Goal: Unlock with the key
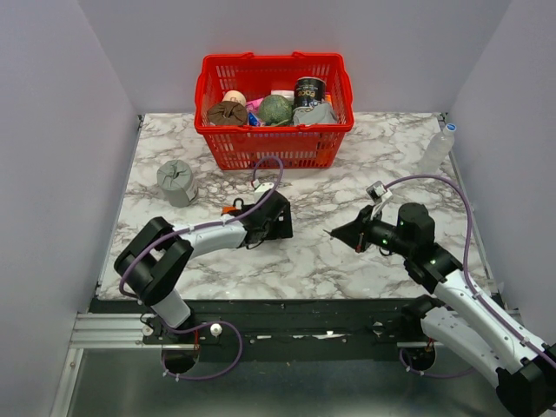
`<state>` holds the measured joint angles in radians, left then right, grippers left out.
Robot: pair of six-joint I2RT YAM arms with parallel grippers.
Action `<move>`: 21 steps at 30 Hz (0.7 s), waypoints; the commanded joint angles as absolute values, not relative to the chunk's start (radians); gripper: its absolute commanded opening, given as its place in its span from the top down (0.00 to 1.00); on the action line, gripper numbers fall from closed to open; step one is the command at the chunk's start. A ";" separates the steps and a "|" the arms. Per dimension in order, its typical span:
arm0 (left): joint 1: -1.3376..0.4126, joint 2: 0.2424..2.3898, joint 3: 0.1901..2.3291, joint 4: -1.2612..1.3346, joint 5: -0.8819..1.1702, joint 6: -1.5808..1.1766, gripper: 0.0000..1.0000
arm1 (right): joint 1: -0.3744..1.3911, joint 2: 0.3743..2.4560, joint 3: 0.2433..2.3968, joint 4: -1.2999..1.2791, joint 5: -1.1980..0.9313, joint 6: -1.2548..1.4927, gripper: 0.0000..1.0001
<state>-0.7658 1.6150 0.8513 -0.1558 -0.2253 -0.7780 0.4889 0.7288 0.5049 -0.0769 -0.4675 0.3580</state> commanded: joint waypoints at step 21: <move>-0.765 1.786 0.908 -0.383 -0.316 -0.661 0.39 | 0.483 0.723 0.486 -0.074 -0.453 0.342 0.99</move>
